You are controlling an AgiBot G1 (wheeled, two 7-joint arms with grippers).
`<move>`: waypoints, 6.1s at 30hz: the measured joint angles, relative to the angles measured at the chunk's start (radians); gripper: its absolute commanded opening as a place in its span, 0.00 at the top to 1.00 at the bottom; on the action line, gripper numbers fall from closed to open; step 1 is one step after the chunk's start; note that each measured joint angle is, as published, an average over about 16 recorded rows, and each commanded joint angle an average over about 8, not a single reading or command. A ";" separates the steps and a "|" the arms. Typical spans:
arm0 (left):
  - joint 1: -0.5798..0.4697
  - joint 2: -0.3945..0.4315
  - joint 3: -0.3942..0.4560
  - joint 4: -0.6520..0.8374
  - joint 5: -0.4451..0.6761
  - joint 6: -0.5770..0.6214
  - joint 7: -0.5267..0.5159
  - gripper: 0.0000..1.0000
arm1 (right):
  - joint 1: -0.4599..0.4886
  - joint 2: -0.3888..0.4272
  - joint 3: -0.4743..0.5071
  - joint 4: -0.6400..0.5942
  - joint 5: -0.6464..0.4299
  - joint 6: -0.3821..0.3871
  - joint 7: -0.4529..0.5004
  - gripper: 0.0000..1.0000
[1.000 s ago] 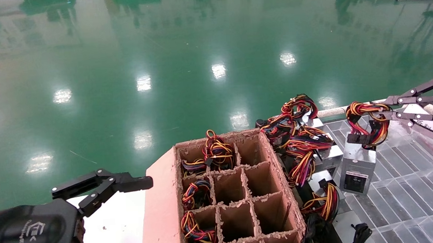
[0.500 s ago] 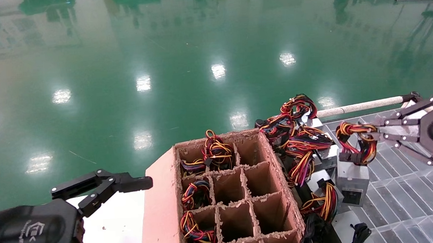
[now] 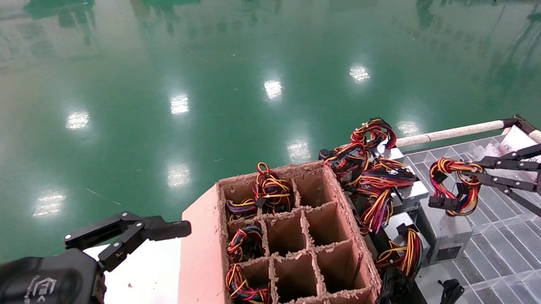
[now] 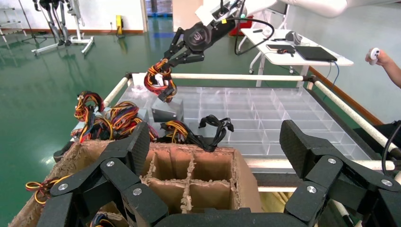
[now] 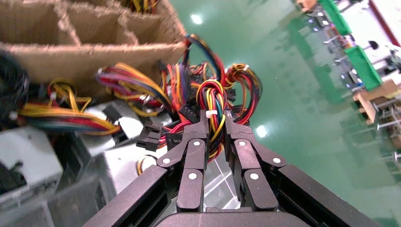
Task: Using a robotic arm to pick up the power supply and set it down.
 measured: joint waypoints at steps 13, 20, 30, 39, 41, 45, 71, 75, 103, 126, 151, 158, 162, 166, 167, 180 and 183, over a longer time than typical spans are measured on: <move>0.000 0.000 0.000 0.000 0.000 0.000 0.000 0.00 | -0.152 -0.026 0.093 -0.055 0.170 0.047 0.007 1.00; 0.000 0.000 0.000 0.000 0.000 0.000 0.000 0.00 | -0.213 -0.035 0.127 -0.038 0.229 0.070 0.033 1.00; 0.000 0.000 0.000 0.000 0.000 0.000 0.000 0.00 | -0.308 -0.036 0.161 0.003 0.290 0.104 0.073 1.00; 0.000 0.000 0.001 0.000 0.000 0.000 0.000 0.00 | -0.403 -0.021 0.197 0.037 0.341 0.135 0.094 1.00; 0.000 0.000 0.001 0.000 0.000 0.000 0.000 0.00 | -0.426 -0.015 0.207 0.045 0.354 0.141 0.097 1.00; 0.000 0.000 0.001 0.000 0.000 0.000 0.000 0.00 | -0.474 -0.002 0.227 0.061 0.380 0.151 0.101 1.00; 0.000 0.000 0.001 0.000 -0.001 0.000 0.001 0.00 | -0.748 0.078 0.350 0.123 0.518 0.172 0.092 1.00; 0.000 0.000 0.001 0.000 -0.001 0.000 0.001 0.00 | -0.786 0.091 0.369 0.119 0.536 0.163 0.084 1.00; 0.000 -0.001 0.001 0.000 -0.001 -0.001 0.001 0.00 | -0.682 0.017 0.296 0.168 0.455 0.245 0.108 1.00; 0.000 -0.001 0.002 0.000 -0.001 -0.001 0.001 0.00 | -0.582 -0.035 0.237 0.102 0.402 0.232 0.127 0.00; 0.000 -0.001 0.002 0.001 -0.002 -0.001 0.001 0.00 | -0.577 -0.020 0.247 0.181 0.456 0.241 0.286 0.00; 0.000 -0.001 0.002 0.001 -0.002 -0.001 0.001 0.00 | -0.604 0.007 0.227 0.246 0.410 0.328 0.344 0.00; 0.000 -0.001 0.002 0.001 -0.002 -0.001 0.001 0.00 | -0.625 0.029 0.218 0.283 0.391 0.375 0.390 0.00; -0.001 -0.001 0.002 0.001 -0.002 -0.001 0.001 0.00 | -0.645 0.052 0.219 0.309 0.399 0.397 0.455 0.00; -0.001 -0.001 0.002 0.001 -0.002 -0.001 0.001 0.00 | -0.650 0.059 0.219 0.314 0.402 0.398 0.470 0.00; -0.001 -0.001 0.002 0.001 -0.002 -0.001 0.001 0.00 | -0.677 0.093 0.233 0.319 0.482 0.347 0.604 0.00; 0.000 -0.001 0.002 0.001 -0.002 -0.001 0.001 0.00 | -0.673 0.086 0.234 0.324 0.496 0.330 0.613 0.00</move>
